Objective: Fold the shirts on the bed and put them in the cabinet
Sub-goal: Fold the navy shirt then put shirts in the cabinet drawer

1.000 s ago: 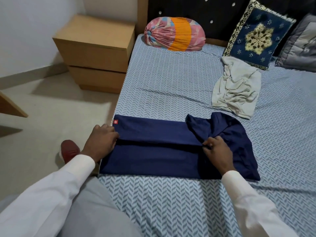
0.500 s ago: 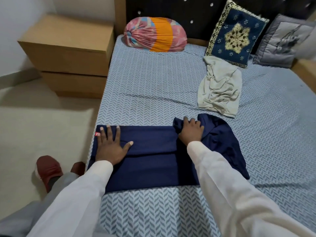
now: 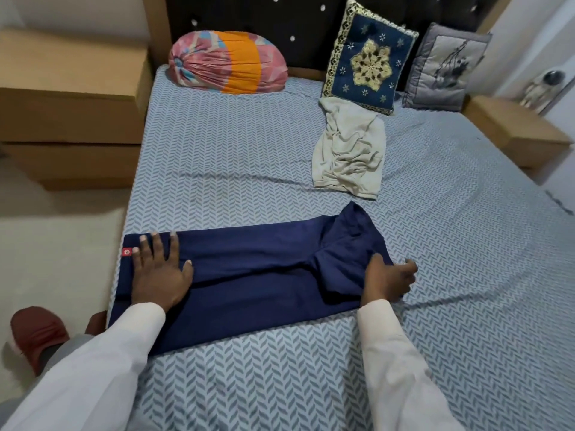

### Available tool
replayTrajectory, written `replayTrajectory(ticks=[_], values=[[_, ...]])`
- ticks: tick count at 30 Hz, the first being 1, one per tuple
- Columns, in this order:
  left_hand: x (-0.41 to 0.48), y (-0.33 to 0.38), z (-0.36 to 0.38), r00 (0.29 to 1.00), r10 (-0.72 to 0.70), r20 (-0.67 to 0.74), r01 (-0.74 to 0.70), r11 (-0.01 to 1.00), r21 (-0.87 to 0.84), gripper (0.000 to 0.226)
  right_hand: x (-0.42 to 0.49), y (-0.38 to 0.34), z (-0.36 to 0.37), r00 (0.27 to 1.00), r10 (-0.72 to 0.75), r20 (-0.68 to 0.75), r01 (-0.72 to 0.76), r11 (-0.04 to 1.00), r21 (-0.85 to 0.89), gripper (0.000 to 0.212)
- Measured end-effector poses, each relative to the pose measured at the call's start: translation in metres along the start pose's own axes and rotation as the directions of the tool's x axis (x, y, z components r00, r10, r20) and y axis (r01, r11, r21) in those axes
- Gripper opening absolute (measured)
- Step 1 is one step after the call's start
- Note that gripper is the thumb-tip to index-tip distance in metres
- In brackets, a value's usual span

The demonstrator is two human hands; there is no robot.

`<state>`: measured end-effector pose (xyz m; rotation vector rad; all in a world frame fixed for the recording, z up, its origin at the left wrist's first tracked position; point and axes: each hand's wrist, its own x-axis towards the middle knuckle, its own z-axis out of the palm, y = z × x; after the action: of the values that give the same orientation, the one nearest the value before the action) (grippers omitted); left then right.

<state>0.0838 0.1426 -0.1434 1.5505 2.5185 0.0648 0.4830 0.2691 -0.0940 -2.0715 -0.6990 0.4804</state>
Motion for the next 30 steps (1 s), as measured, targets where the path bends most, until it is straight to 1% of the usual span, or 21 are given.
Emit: replayTrajectory(ticks=[1,2,3,5,7,8,10,11,13,16,18,19,21,22,23,25,26,27,28,29,30], values=[[-0.003,0.010,-0.002,0.998,0.064,-0.011,-0.065,0.998,-0.012,0.082,0.005,-0.003,-0.002,0.998,-0.057,-0.009,0.056,0.995,-0.078,0.062],[-0.005,0.022,-0.002,0.990,0.139,-0.026,-0.139,0.990,-0.023,0.080,0.011,-0.009,0.000,0.993,-0.111,0.028,0.113,0.989,-0.096,0.056],[-0.008,0.034,-0.001,0.982,0.190,-0.004,-0.190,0.981,-0.042,0.082,0.016,-0.019,0.004,0.983,-0.158,0.098,0.165,0.984,-0.070,0.050],[-0.015,0.052,0.003,0.972,0.218,0.088,-0.210,0.974,-0.088,0.094,0.031,-0.035,0.024,0.929,-0.229,0.290,0.260,0.963,-0.075,0.039],[-0.020,0.057,0.013,0.967,0.204,0.152,-0.197,0.978,-0.060,0.102,0.048,-0.043,0.048,0.859,-0.220,0.462,0.311,0.942,-0.128,0.033],[-0.021,0.056,0.015,0.966,0.197,0.167,-0.195,0.980,-0.027,0.103,0.054,-0.045,0.058,0.833,-0.186,0.522,0.296,0.945,-0.137,0.033],[-0.021,0.055,0.015,0.962,0.185,0.202,-0.187,0.982,-0.006,0.101,0.061,-0.050,0.075,0.787,-0.102,0.609,0.239,0.959,-0.149,0.031],[-0.020,0.056,0.014,0.957,0.179,0.227,-0.184,0.983,0.001,0.097,0.059,-0.056,0.078,0.773,-0.077,0.630,0.224,0.962,-0.157,0.034],[-0.019,0.058,0.011,0.947,0.166,0.274,-0.177,0.984,0.014,0.090,0.058,-0.069,0.084,0.764,-0.067,0.642,0.212,0.966,-0.151,0.038],[-0.018,0.060,0.010,0.940,0.168,0.296,-0.180,0.984,0.014,0.088,0.066,-0.086,0.085,0.800,-0.078,0.596,0.129,0.991,-0.044,0.026],[-0.018,0.059,0.011,0.934,0.172,0.312,-0.184,0.983,0.009,0.088,0.069,-0.091,0.075,0.832,-0.091,0.547,0.089,0.996,0.030,0.026],[-0.018,0.059,0.010,0.934,0.172,0.312,-0.182,0.983,0.003,0.088,0.070,-0.091,0.067,0.842,-0.091,0.532,0.068,0.996,0.063,0.029],[-0.018,0.059,0.009,0.934,0.173,0.313,-0.182,0.983,0.000,0.088,0.071,-0.078,0.051,0.862,-0.102,0.497,0.072,0.994,0.078,0.041],[-0.018,0.059,0.008,0.933,0.173,0.315,-0.182,0.983,0.000,0.088,0.073,-0.068,0.044,0.872,-0.113,0.476,0.103,0.994,0.046,0.045],[-0.018,0.059,0.008,0.933,0.173,0.314,-0.182,0.983,0.000,0.088,0.072,-0.059,0.036,0.881,-0.139,0.452,0.168,0.985,-0.024,0.049],[-0.018,0.059,0.008,0.934,0.169,0.315,-0.181,0.983,0.008,0.088,0.072,-0.041,0.027,0.887,-0.218,0.407,0.319,0.927,-0.198,0.060],[-0.018,0.059,0.008,0.933,0.166,0.319,-0.179,0.984,0.011,0.088,0.069,-0.034,0.028,0.878,-0.284,0.385,0.392,0.888,-0.239,0.063],[-0.018,0.059,0.008,0.932,0.166,0.323,-0.179,0.984,0.011,0.089,0.062,-0.030,0.029,0.853,-0.373,0.365,0.477,0.840,-0.258,0.063],[-0.018,0.059,0.008,0.931,0.166,0.326,-0.178,0.984,0.008,0.089,0.052,-0.027,0.033,0.790,-0.497,0.359,0.595,0.762,-0.255,0.059],[-0.018,0.059,0.008,0.930,0.168,0.326,-0.180,0.984,0.007,0.089,0.038,-0.026,0.039,0.689,-0.613,0.386,0.717,0.652,-0.245,0.053],[-0.018,0.059,0.007,0.929,0.169,0.329,-0.182,0.983,0.007,0.089,0.024,-0.023,0.048,0.562,-0.702,0.437,0.823,0.526,-0.213,0.046]])
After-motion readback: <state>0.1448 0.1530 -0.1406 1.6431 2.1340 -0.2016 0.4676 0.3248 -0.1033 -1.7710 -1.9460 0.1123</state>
